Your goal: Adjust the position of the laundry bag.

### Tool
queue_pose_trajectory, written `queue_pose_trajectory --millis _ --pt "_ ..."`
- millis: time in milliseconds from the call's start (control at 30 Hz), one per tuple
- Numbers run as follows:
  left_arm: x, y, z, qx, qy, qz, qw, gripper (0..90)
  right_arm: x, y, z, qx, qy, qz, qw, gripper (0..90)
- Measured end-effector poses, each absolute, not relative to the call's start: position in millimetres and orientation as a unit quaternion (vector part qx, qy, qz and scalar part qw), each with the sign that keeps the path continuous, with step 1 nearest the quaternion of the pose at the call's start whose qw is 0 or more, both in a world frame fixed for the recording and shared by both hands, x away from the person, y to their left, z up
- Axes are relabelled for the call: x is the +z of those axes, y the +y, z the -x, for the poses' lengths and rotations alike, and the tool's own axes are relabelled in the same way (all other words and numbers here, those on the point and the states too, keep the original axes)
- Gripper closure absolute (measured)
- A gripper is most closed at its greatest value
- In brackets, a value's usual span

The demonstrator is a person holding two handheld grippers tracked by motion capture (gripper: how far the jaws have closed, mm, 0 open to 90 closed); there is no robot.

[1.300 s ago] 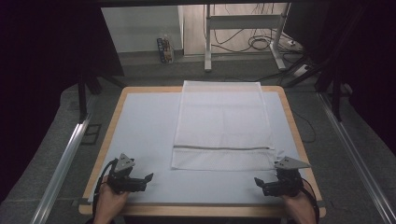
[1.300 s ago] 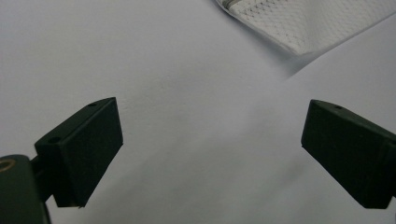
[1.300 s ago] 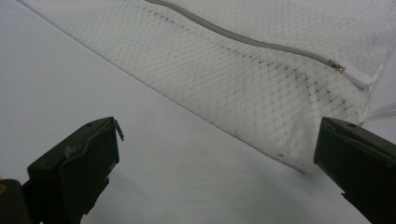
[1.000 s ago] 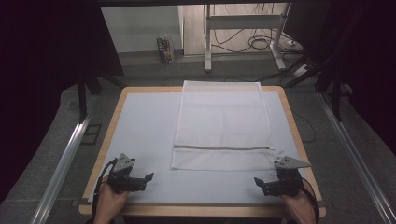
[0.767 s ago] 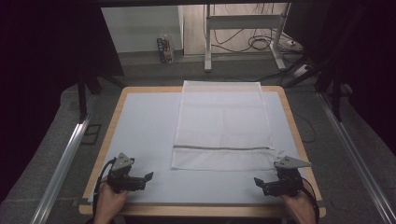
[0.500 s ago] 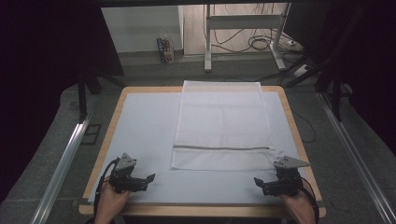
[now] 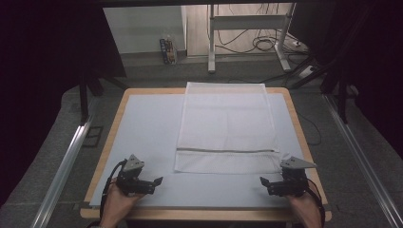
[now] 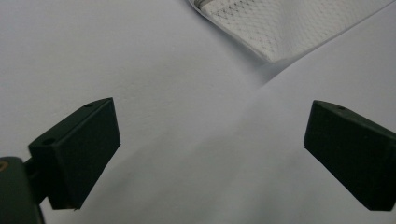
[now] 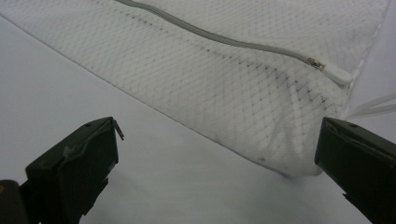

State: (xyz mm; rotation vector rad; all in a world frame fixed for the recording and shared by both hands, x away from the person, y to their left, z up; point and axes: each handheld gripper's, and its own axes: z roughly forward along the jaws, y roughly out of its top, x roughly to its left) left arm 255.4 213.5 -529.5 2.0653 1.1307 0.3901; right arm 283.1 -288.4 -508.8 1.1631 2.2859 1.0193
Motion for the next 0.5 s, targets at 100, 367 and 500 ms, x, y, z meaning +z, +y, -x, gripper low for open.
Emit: queue_pose_trajectory --millis 100,367,500 --pt "-529.7 207.4 -257.5 0.158 0.434 -0.812 0.357 6.2 -507.6 -290.4 -285.8 0.366 0.808 -0.417 0.195 0.0" --pt "-529.4 198.4 -267.0 0.17 0.431 -0.814 0.351 15.5 -502.5 -291.4 -293.1 0.352 0.803 -0.432 0.212 2.3" --pt "-528.5 196.6 -270.7 0.174 0.43 -0.812 0.355 17.9 -500.5 -292.4 -294.5 0.351 0.797 -0.442 0.216 6.4"
